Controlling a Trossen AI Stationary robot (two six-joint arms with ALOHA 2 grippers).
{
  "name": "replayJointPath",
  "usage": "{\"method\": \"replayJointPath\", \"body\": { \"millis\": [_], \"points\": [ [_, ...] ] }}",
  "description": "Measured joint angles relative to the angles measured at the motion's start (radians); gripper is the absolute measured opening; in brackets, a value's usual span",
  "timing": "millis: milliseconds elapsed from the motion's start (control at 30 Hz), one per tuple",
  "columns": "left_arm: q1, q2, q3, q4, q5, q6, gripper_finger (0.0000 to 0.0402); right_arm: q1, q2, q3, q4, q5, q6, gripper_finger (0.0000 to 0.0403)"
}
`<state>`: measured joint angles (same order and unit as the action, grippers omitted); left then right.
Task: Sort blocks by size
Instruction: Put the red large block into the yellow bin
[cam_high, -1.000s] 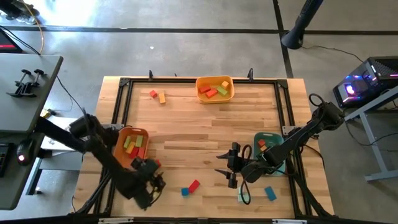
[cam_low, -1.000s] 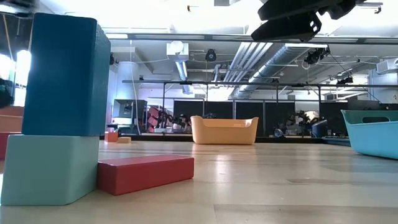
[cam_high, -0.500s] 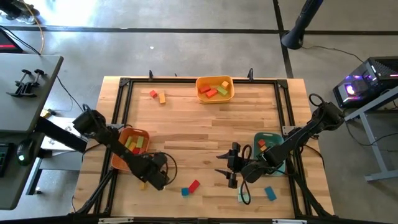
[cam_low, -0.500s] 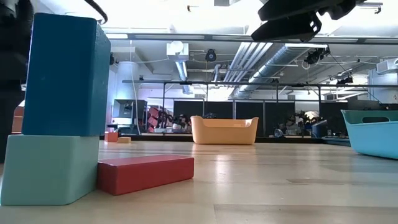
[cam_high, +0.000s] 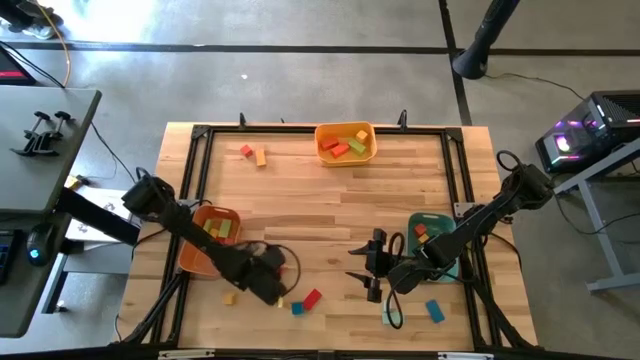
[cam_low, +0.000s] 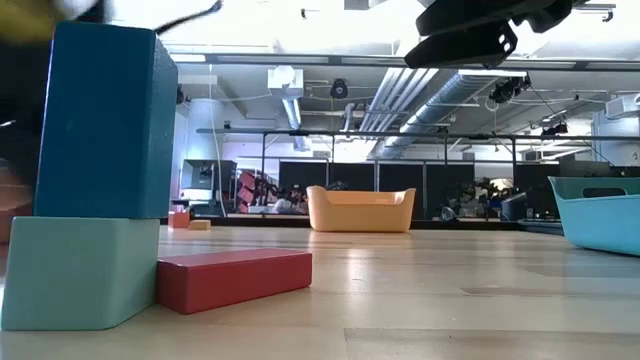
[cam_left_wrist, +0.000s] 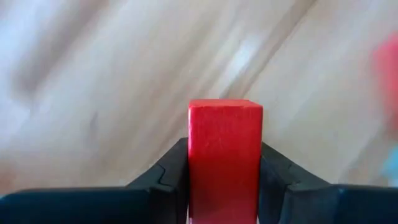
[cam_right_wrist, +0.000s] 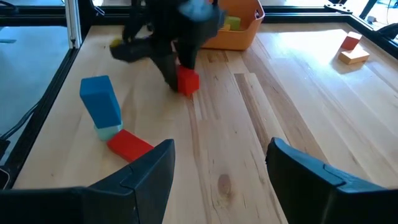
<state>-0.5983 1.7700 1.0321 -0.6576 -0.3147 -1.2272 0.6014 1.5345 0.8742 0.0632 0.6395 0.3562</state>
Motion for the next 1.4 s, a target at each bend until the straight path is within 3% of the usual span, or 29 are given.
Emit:
{"method": "replayJointPath", "body": {
  "millis": [100,167,300,400,533,733,900,1067,1200,1400],
  "points": [
    [0.036,-0.015,0.054,0.005,-0.117,0.119,0.0098,0.014,-0.01,0.0,-0.02,0.006,-0.018,0.0243],
    [0.08,-0.018,0.089,0.06,-0.141,0.231,0.0098,0.035,-0.033,0.003,-0.06,0.03,-0.02,0.0243],
    [0.225,-0.029,0.146,0.234,-0.188,0.565,0.0098,0.095,-0.111,0.008,-0.185,0.148,0.011,0.0243],
    [0.364,-0.029,0.152,0.44,-0.109,0.811,0.0098,0.145,-0.169,0.009,-0.285,0.25,0.066,0.0243],
    [0.579,-0.027,0.176,0.632,0.06,0.991,0.0098,0.202,-0.208,0.01,-0.377,0.381,0.146,0.0243],
    [0.843,0.091,0.431,0.366,0.103,1.147,0.0098,0.2,-0.206,0.01,-0.433,0.46,0.174,0.0243],
    [0.99,0.268,0.653,0.172,0.24,1.243,0.0098,0.126,-0.206,0.01,-0.452,0.477,0.129,0.0243],
    [1.049,0.417,0.813,-0.029,0.253,1.314,0.0098,0.031,-0.206,0.008,-0.517,0.513,0.113,0.0243],
    [1.065,0.472,0.861,-0.091,0.257,1.333,0.0103,-0.06,-0.205,-0.011,-0.549,0.576,0.11,0.0243],
    [1.065,0.49,0.861,-0.147,0.256,1.426,0.0182,-0.191,-0.205,-0.019,-0.553,0.583,0.094,0.0243]
  ]
}}
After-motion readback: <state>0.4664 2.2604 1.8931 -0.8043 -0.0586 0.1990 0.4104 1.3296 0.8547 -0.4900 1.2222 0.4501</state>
